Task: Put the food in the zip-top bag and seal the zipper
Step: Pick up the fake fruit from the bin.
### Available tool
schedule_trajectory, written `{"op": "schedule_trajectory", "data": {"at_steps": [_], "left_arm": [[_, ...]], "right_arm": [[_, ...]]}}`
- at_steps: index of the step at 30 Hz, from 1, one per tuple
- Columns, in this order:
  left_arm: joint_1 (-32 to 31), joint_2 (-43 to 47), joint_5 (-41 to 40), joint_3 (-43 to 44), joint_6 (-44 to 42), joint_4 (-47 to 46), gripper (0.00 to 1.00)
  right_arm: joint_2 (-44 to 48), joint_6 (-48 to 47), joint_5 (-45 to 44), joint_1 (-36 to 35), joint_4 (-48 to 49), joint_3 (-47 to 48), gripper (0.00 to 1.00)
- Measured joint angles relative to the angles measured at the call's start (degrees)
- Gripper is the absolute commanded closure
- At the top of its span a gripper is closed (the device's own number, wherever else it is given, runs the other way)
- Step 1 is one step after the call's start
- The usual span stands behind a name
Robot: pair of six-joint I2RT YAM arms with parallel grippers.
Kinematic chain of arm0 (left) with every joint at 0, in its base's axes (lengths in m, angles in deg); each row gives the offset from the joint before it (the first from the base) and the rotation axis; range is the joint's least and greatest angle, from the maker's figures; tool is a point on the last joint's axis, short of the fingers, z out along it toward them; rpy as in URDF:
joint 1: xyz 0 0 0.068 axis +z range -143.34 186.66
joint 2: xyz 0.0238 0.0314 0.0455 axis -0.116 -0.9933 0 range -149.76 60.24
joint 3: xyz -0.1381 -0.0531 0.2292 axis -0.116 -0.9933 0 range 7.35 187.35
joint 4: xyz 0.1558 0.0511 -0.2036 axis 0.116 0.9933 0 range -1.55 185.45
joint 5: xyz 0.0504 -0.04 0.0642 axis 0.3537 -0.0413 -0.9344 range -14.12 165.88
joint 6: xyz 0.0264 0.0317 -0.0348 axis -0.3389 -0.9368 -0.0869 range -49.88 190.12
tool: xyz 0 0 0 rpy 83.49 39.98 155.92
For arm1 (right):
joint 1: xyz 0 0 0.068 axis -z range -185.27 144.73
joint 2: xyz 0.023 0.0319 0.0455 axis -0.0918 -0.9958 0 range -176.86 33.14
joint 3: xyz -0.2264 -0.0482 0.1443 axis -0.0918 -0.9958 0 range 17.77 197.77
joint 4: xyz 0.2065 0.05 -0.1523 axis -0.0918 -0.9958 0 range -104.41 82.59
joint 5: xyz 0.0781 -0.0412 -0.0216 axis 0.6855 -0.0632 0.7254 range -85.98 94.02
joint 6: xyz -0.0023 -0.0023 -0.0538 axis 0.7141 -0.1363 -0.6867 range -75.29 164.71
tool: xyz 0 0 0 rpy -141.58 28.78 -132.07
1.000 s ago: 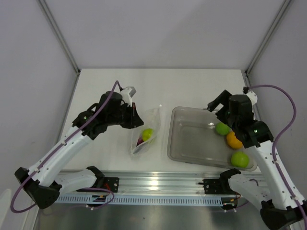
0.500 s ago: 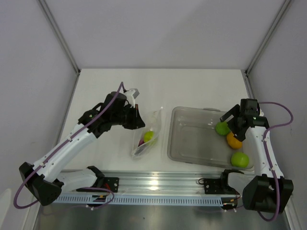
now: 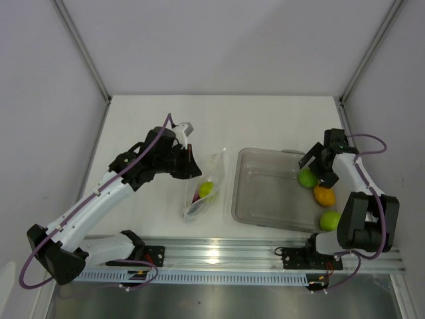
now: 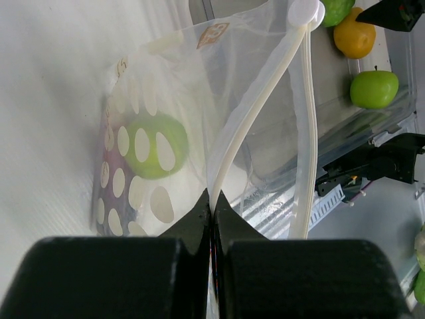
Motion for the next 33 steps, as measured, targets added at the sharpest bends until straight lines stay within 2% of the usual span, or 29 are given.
{"op": "schedule_trajectory", "data": {"at_steps": [10,16,17,19,21,24,26,27,30,33], "left_arm": [[0.0,0.0,0.8,-0.9,0.0,-1.0,0.99],[0.0,0.0,1.0,-1.6,0.0,-1.3,0.99],[0.0,0.0,1.1,-1.6,0.0,-1.3,0.99],[0.0,0.0,1.3,-1.7,0.0,-1.3,0.99],[0.0,0.0,1.3,-1.7,0.0,-1.4,0.99],[0.0,0.0,1.3,-1.7,0.0,-1.6,0.99],[0.0,-0.1,1.3,-1.9,0.0,-1.7,0.99],[0.0,-0.1,1.3,-1.9,0.0,-1.7,0.99],[0.0,-0.1,1.3,-2.0,0.1,-1.7,0.99],[0.0,-0.1,1.3,-2.0,0.0,-1.7,0.99]], "right_arm": [[-6.0,-2.3,0.0,0.0,4.1,0.1,0.01],[-8.1,-2.9,0.5,0.0,6.0,0.0,0.07],[-8.1,-2.9,0.5,0.0,6.3,0.0,0.10],[-8.2,-3.0,0.6,0.0,7.0,-0.1,0.21],[-8.2,-3.3,1.1,0.0,7.7,-0.4,0.38],[-8.2,-3.4,2.0,-0.1,9.0,-0.8,0.53],[-8.1,-3.4,2.2,-0.5,9.6,-1.0,0.57],[-7.9,-3.4,2.1,-0.8,9.8,-1.2,0.65],[-6.7,-3.4,2.2,-2.5,9.9,-2.3,0.76],[-3.6,-3.3,2.6,-4.8,9.3,-4.1,0.79]]}}
